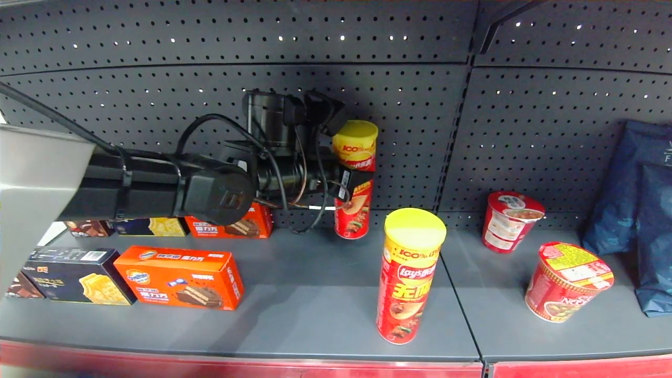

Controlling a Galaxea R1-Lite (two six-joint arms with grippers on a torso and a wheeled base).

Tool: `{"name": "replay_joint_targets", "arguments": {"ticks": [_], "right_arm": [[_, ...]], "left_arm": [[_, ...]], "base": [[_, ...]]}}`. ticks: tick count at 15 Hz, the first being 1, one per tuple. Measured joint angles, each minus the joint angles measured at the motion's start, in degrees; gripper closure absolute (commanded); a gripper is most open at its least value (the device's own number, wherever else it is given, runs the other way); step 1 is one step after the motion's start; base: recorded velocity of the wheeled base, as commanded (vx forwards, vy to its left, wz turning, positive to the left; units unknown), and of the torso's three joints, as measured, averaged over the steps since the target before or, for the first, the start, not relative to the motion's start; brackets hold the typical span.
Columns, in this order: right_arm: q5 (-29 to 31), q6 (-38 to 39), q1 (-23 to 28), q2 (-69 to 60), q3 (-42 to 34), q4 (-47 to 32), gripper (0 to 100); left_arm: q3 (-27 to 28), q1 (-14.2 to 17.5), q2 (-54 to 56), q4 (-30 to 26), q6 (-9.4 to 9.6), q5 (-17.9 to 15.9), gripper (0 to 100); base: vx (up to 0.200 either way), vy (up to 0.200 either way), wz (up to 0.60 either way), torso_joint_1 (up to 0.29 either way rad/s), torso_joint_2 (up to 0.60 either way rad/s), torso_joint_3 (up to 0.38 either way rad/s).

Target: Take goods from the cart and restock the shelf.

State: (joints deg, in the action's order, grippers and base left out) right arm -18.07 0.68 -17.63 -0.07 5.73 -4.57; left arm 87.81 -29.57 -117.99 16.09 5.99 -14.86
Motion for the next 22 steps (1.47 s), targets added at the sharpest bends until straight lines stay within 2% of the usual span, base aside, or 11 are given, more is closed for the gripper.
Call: {"name": "replay_joint_targets", "arguments": {"ticks": [8,12,20,22], "right_arm": [[-0.1,-0.3,0.0,0.0,-1.9,0.4,0],[-0.2,-0.3,0.0,0.0,-3.8,4.5,0],[-0.3,-0.2,0.0,0.0,-4.1,4.6,0],[-0.5,-0.1,0.0,0.0,-4.1,4.5,0]], "left_arm": [[5.5,-0.8,-7.3,0.1,-0.02,0.0,100],[7.7,-1.1,-9.7,0.1,-0.09,0.1,100],[10.1,-2.7,-13.2,0.2,-0.24,0.4,100],[10.2,-3.5,-13.4,0.2,-0.84,0.4,100]], "base": [[0.000,0.000,0.00,0.000,0.00,0.000],[0.000,0.000,0.00,0.000,0.00,0.000],[0.000,0.000,0.00,0.000,0.00,0.000],[0.000,0.000,0.00,0.000,0.00,0.000]]}}
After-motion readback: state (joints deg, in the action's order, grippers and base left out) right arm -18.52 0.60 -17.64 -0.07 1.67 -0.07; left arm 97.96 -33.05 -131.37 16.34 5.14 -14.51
